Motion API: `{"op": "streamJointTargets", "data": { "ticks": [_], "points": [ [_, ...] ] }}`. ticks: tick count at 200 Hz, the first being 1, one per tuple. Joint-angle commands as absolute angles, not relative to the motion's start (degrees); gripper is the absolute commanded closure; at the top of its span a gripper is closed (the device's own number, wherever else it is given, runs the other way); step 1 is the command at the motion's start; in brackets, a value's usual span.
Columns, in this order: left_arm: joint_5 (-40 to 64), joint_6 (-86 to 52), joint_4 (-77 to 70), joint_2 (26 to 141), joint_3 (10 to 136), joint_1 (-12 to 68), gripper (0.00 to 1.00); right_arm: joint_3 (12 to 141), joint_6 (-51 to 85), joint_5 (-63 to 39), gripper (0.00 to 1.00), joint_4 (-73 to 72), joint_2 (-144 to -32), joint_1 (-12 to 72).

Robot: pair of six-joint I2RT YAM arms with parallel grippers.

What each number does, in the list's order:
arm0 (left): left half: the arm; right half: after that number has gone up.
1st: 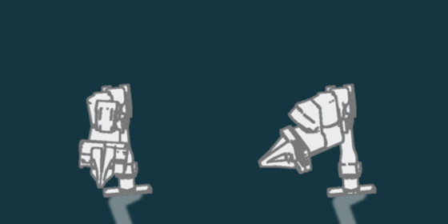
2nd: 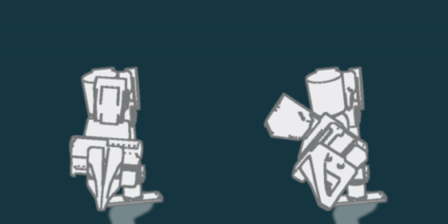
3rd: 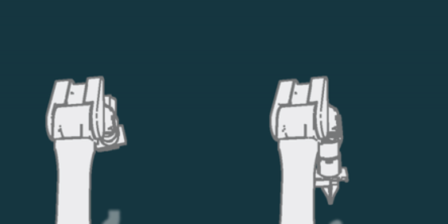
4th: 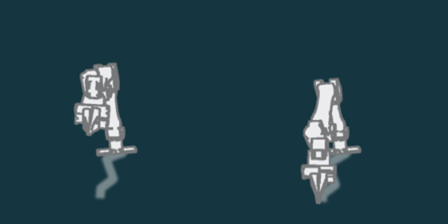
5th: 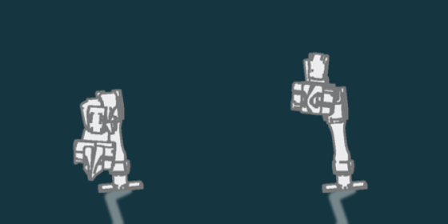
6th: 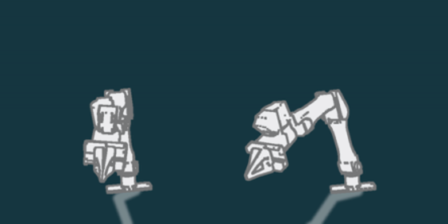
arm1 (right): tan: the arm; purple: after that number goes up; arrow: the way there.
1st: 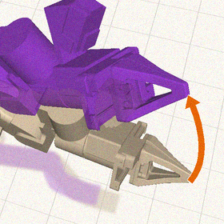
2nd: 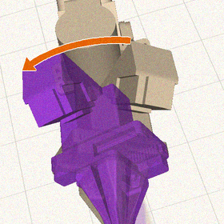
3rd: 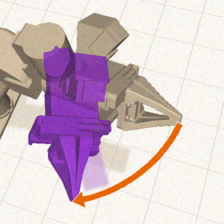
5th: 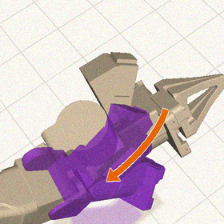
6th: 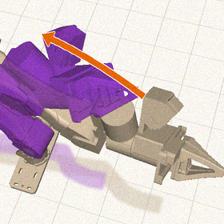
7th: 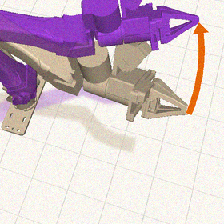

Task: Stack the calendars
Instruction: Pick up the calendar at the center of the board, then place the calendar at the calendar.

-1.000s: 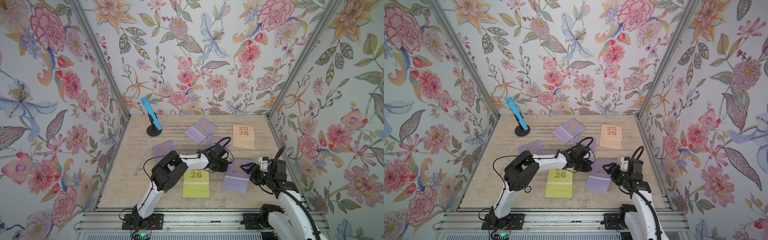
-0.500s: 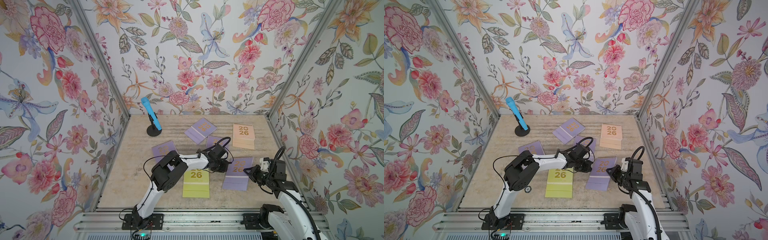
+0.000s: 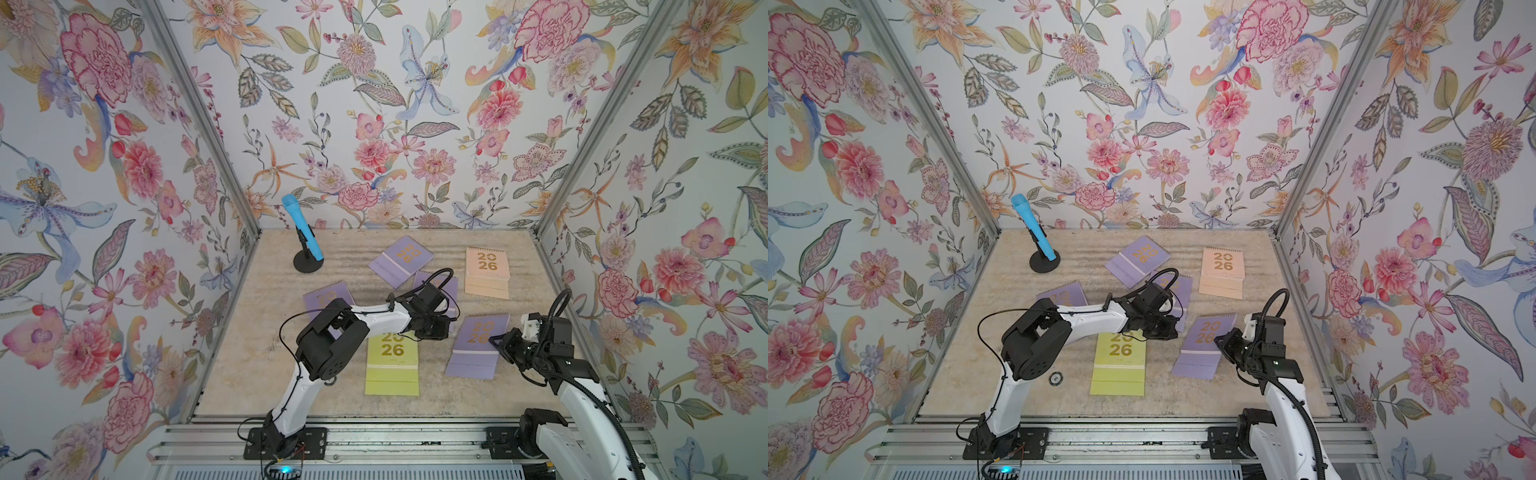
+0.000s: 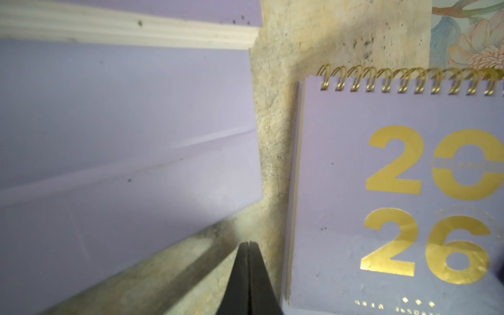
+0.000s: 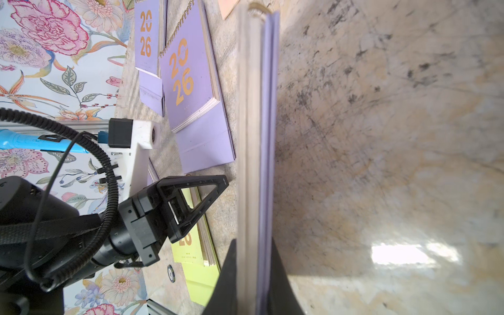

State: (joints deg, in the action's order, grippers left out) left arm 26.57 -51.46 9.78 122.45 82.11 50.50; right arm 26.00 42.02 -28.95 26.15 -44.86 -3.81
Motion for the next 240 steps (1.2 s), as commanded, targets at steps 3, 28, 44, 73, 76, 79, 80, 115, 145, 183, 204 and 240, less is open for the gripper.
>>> {"op": "streamJointTargets", "data": {
  "ticks": [3, 28, 44, 73, 76, 79, 80, 115, 145, 183, 204, 240],
  "points": [
    [25.1, -51.3, 9.5, 117.8, 79.7, 49.0, 1.00, 29.5, 40.9, -28.5, 1.00, 26.9, -44.3, -3.2],
    [24.4, -52.1, 8.1, 114.7, 77.4, 48.0, 1.00, 31.7, 40.7, -28.2, 1.00, 27.2, -45.0, -2.3],
    [24.0, -52.3, 7.9, 112.8, 75.8, 47.2, 1.00, 33.2, 40.8, -27.4, 1.00, 27.4, -45.6, -0.9],
    [23.4, -52.6, 7.2, 108.3, 71.6, 44.9, 1.00, 35.7, 41.2, -24.9, 1.00, 27.4, -47.5, 3.3],
    [23.3, -52.6, 7.1, 107.8, 71.1, 44.7, 1.00, 36.0, 41.3, -24.5, 1.00, 27.3, -47.7, 3.9],
    [23.2, -52.6, 7.2, 107.4, 70.6, 44.5, 1.00, 36.3, 41.3, -24.2, 1.00, 27.3, -47.9, 4.5],
    [23.2, -52.6, 7.1, 107.2, 70.4, 44.4, 1.00, 36.4, 41.3, -24.0, 1.00, 27.3, -48.1, 4.6],
    [22.6, -52.2, 7.0, 101.3, 63.8, 40.5, 1.00, 38.8, 43.2, -21.9, 1.00, 25.3, -50.6, 9.4],
    [22.1, -51.9, 6.8, 96.3, 57.5, 37.4, 1.00, 39.6, 45.7, -21.2, 1.00, 22.3, -52.2, 12.8],
    [21.3, -52.9, 5.1, 91.0, 49.5, 35.8, 1.00, 39.6, 48.8, -19.1, 1.00, 18.1, -55.2, 18.6],
    [20.7, -53.4, 4.5, 87.6, 46.0, 35.3, 1.00, 39.9, 50.4, -18.5, 1.00, 15.2, -56.3, 21.6],
    [19.8, -53.6, 3.7, 84.3, 40.6, 34.7, 1.00, 41.2, 51.8, -17.6, 1.00, 12.1, -59.4, 26.0]
  ]
}}
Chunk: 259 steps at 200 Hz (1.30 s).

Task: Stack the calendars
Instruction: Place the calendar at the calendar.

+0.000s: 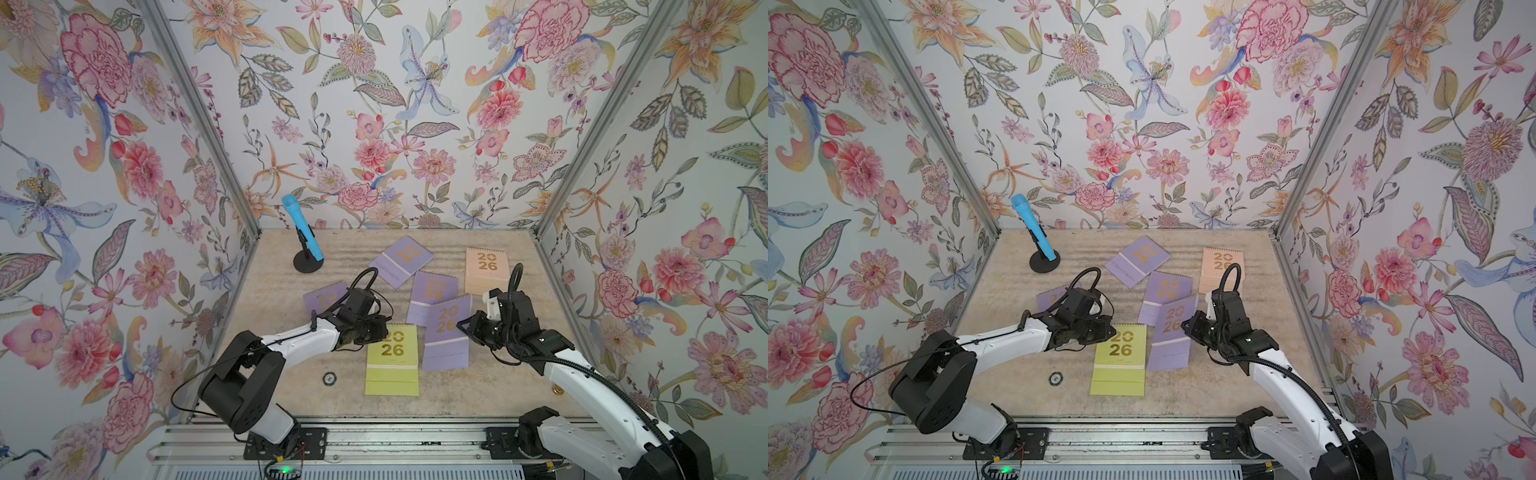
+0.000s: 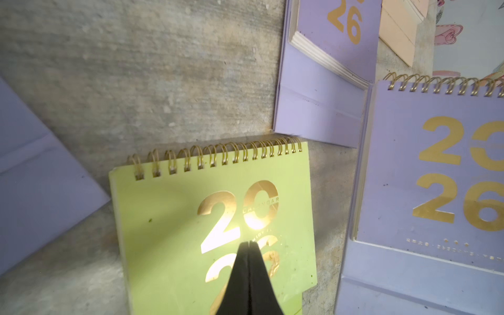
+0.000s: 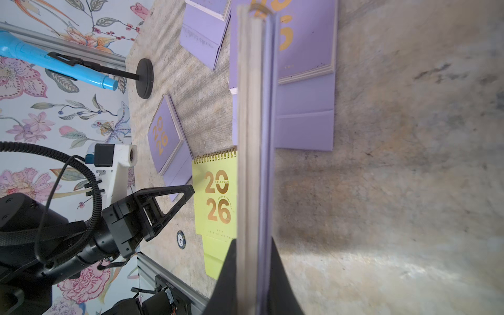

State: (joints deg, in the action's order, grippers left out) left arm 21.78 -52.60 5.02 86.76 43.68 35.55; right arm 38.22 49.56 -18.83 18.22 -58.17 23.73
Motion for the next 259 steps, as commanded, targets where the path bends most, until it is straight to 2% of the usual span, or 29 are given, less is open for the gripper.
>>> {"op": "streamJointTargets", "data": {
  "ticks": [1, 129, 259],
  "points": [
    [19.8, -53.6, 3.7, 84.2, 40.4, 34.6, 1.00, 41.2, 51.8, -17.6, 1.00, 12.0, -59.5, 26.1],
    [18.6, -53.2, 4.8, 75.6, 29.9, 32.2, 1.00, 36.7, 56.1, -19.4, 1.00, -3.9, -65.7, 38.6],
    [18.7, -51.5, 4.8, 75.3, 25.8, 30.7, 1.00, 27.1, 61.2, -20.7, 1.00, -24.8, -70.6, 43.5]
  ]
}}
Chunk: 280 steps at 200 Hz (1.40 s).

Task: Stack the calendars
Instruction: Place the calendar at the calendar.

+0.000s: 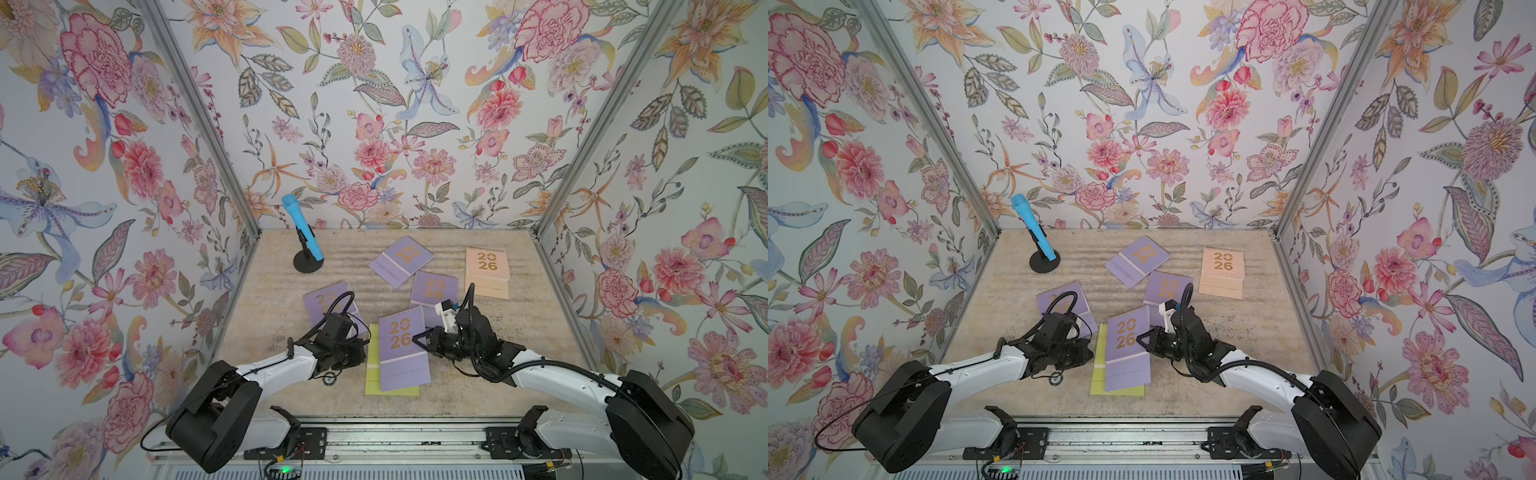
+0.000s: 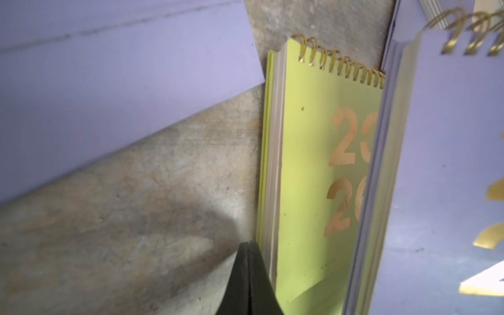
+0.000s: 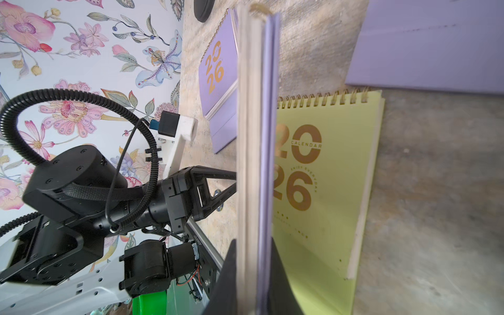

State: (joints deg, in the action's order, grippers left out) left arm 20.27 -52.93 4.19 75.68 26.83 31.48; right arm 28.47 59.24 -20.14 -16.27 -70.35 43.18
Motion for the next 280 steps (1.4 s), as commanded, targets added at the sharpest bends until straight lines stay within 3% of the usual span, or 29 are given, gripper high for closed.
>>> {"op": "streamJointTargets", "data": {
  "ticks": [1, 223, 280],
  "points": [
    [18.7, -51.4, 4.7, 75.4, 25.8, 30.7, 1.00, 27.1, 61.2, -20.7, 1.00, -24.9, -70.6, 43.5],
    [22.1, -54.3, -2.3, 79.4, 22.0, 29.9, 1.00, 21.8, 62.4, -24.4, 1.00, -38.9, -74.8, 42.0],
    [21.8, -53.9, -2.1, 80.2, 21.9, 29.9, 1.00, 20.9, 66.4, -25.2, 1.00, -47.7, -81.6, 43.1]
  ]
}}
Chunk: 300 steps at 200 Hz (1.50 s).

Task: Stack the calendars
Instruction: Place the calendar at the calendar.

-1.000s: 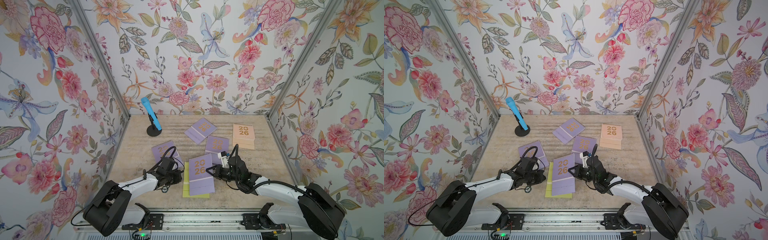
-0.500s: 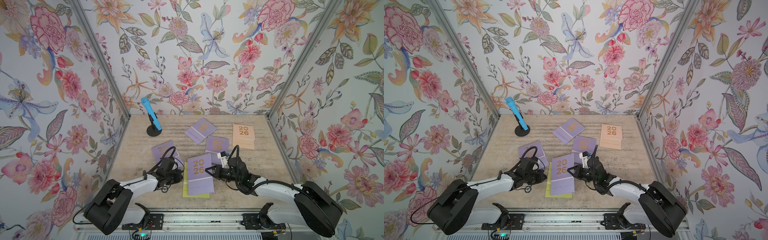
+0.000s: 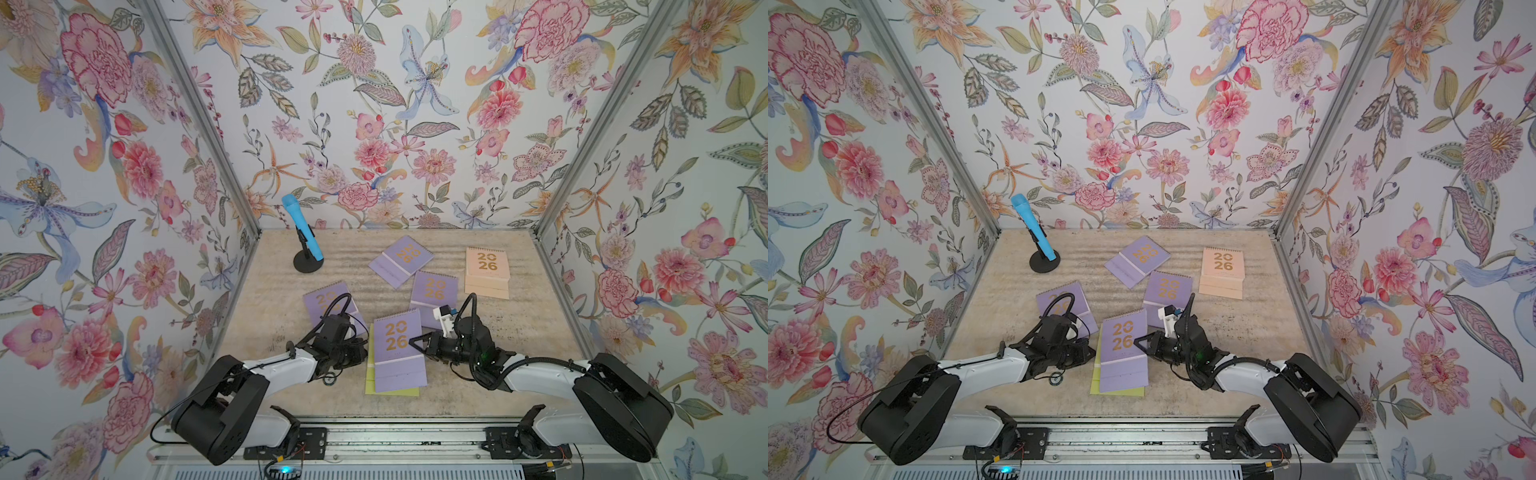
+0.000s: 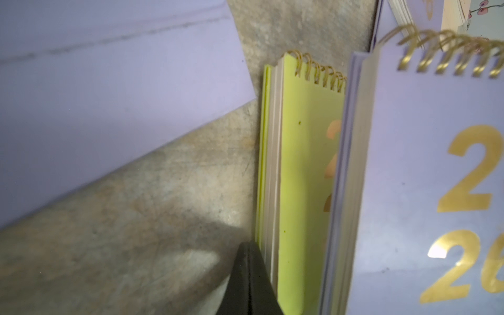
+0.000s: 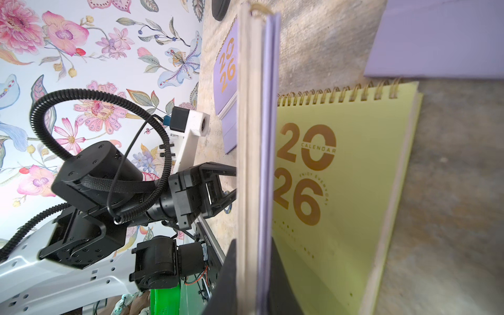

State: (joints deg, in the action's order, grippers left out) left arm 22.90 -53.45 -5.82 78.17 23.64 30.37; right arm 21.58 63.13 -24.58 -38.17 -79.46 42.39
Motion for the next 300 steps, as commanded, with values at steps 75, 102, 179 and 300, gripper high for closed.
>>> {"op": "streamJointTargets", "data": {
  "ticks": [75, 102, 179, 300],
  "points": [
    [21.6, -54.0, -2.1, 79.9, 21.5, 29.9, 1.00, 21.1, 70.0, -22.6, 0.96, -51.4, -87.9, 44.9],
    [21.5, -53.9, -2.0, 79.9, 21.5, 29.8, 1.00, 20.4, 70.5, -21.2, 0.94, -50.6, -88.4, 45.1],
    [21.5, -53.6, -1.5, 79.6, 21.6, 29.7, 1.00, 19.0, 71.0, -20.6, 0.73, -48.0, -88.9, 44.3],
    [21.4, -52.6, -0.2, 79.0, 21.7, 28.9, 1.00, 19.8, 68.0, -19.8, 0.52, -34.1, -84.7, 42.2]
  ]
}}
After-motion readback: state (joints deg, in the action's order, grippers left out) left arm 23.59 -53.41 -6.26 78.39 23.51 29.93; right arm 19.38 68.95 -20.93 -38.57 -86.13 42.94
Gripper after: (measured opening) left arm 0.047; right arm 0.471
